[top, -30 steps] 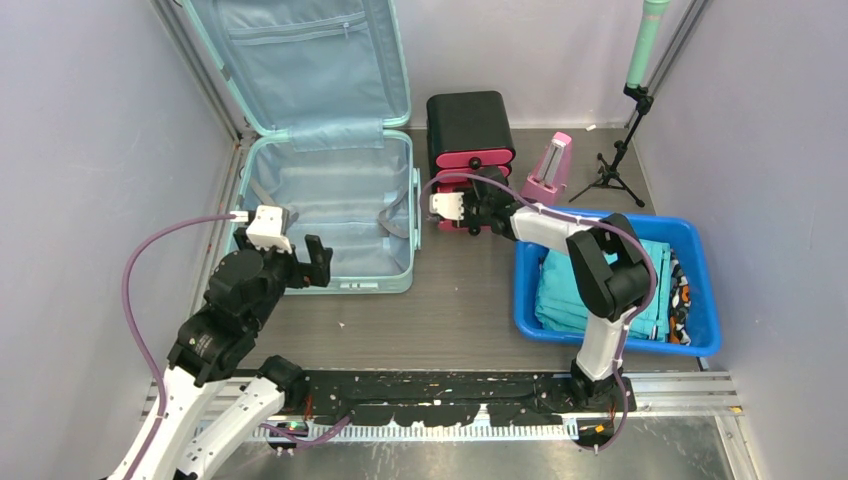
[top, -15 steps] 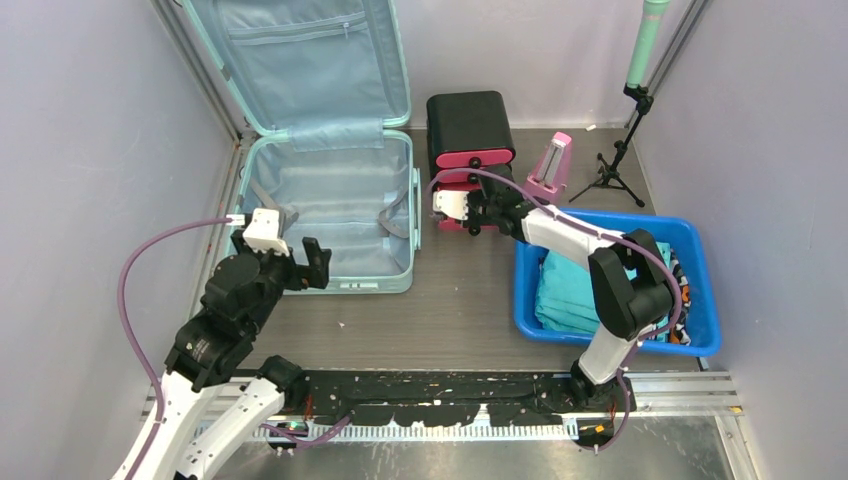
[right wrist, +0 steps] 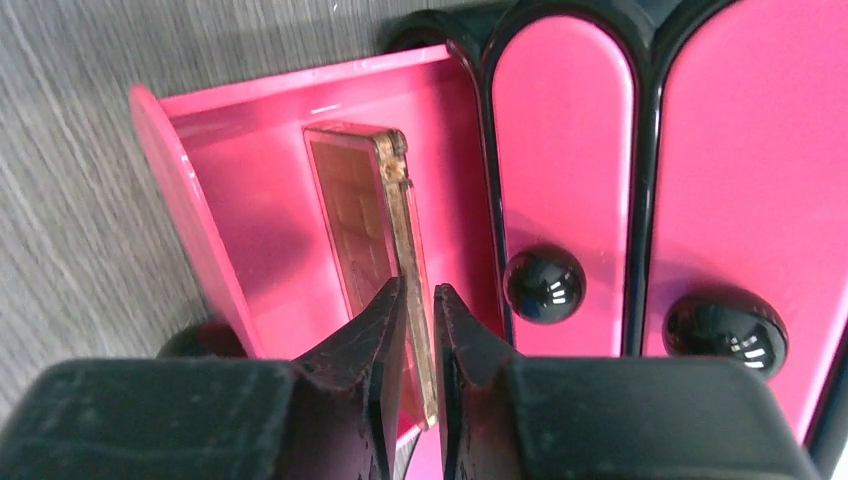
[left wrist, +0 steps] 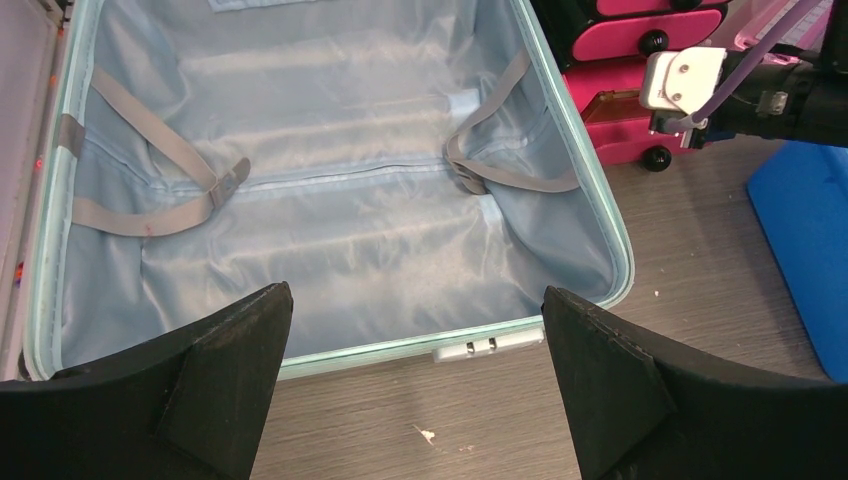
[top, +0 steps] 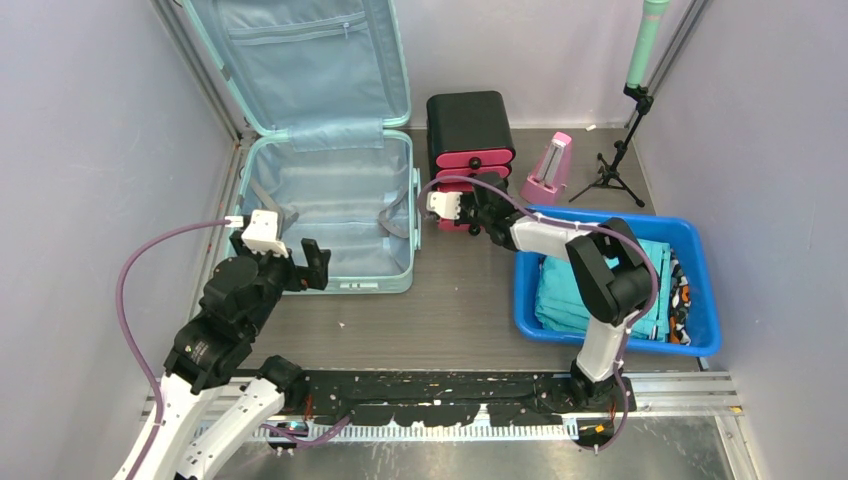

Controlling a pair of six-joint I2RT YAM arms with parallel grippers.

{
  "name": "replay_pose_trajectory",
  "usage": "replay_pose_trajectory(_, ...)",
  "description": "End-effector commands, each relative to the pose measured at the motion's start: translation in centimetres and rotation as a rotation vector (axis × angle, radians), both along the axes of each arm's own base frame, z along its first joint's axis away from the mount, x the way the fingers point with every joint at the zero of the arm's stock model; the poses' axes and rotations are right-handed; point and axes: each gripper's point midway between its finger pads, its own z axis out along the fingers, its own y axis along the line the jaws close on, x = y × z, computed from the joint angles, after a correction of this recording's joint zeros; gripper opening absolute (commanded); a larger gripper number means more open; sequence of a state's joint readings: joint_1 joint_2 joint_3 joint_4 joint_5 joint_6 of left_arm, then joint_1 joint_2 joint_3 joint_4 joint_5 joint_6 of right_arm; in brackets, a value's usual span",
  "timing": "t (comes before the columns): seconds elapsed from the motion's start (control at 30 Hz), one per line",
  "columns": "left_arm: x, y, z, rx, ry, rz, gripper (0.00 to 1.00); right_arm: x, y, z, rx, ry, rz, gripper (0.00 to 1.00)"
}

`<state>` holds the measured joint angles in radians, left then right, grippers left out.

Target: Open, take out, and arrange the luggage

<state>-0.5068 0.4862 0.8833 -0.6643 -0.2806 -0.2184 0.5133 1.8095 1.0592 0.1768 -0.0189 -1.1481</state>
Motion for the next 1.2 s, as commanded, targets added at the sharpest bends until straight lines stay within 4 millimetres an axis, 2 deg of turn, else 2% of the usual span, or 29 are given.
replay_pose_trajectory(0.0, 0.1, 0.0, 0.6, 0.003, -0.033, -0.004, 1.0, 1.9, 1.5, 1.8, 0.062, -0.104, -0.006, 0.22)
replay_pose_trajectory(0.13, 0.0, 0.1, 0.7, 0.003, -0.038, -0.001, 1.0, 2.1, 1.1, 1.2, 0.045, -0.105, -0.041, 0.22)
replay_pose_trajectory(0.3, 0.0, 0.3, 0.8, 0.0, -0.044, 0.003, 1.0, 0.3, 1.3, 0.0, 0.012, -0.05, -0.017, 0.22)
replay_pose_trajectory(0.73, -0.1, 0.4, 0.9, -0.002, -0.051, 0.005, 1.0, -2.7, 1.4, -0.9, -0.018, 0.06, -0.003, 0.21)
replay_pose_trajectory(0.87, -0.2, 0.3, 0.9, -0.005, -0.053, 0.004, 1.0, -3.2, 0.5, -0.3, -0.028, 0.056, -0.034, 0.21)
replay_pose_trajectory(1.03, -0.1, 0.3, 0.9, -0.002, -0.051, 0.002, 1.0, -3.5, 0.6, 1.3, 0.008, 0.057, -0.039, 0.24)
replay_pose_trajectory(1.17, -0.1, 0.3, 0.9, -0.002, -0.051, 0.004, 1.0, -4.9, 1.0, 1.9, -0.008, 0.119, -0.032, 0.27)
